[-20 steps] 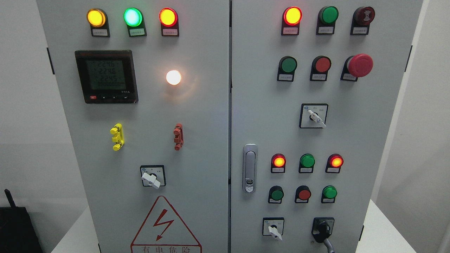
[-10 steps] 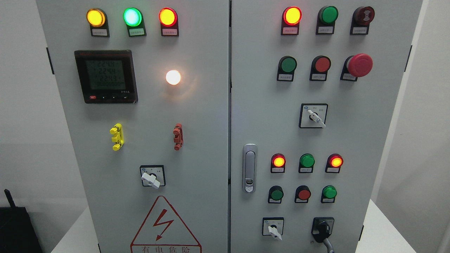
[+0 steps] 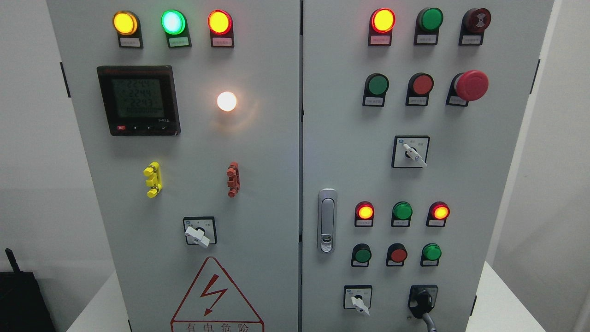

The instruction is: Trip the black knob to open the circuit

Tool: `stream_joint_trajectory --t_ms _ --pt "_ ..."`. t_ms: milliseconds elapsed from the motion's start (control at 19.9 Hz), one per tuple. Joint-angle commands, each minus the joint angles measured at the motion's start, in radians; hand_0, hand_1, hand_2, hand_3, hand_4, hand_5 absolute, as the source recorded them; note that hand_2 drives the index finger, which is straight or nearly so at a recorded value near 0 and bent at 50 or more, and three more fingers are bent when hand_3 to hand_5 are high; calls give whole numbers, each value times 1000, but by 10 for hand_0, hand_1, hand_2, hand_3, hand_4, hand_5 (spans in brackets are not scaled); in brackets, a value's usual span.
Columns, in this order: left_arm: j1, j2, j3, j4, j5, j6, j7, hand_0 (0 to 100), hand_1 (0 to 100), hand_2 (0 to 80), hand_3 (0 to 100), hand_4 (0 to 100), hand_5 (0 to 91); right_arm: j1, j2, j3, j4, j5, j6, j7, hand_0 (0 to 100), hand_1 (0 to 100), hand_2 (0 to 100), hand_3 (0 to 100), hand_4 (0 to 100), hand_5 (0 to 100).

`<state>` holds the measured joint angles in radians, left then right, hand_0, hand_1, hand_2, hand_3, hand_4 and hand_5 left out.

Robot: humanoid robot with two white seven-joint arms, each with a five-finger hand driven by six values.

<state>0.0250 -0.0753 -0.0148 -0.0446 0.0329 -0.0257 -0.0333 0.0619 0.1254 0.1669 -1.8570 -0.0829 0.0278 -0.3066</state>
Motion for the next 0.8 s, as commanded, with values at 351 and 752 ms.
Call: stream_joint_trajectory --t_ms 351,752 --pt "-2 0 2 0 2 -3 0 120 389 0 0 0 0 -20 6 49 -57 -14 -19 27 0 0 122 1000 1000 1000" --pt "-2 0 2 0 2 -3 0 120 389 0 0 0 0 -27 6 51 -60 -31 -19 27 0 0 125 1000 1000 1000"
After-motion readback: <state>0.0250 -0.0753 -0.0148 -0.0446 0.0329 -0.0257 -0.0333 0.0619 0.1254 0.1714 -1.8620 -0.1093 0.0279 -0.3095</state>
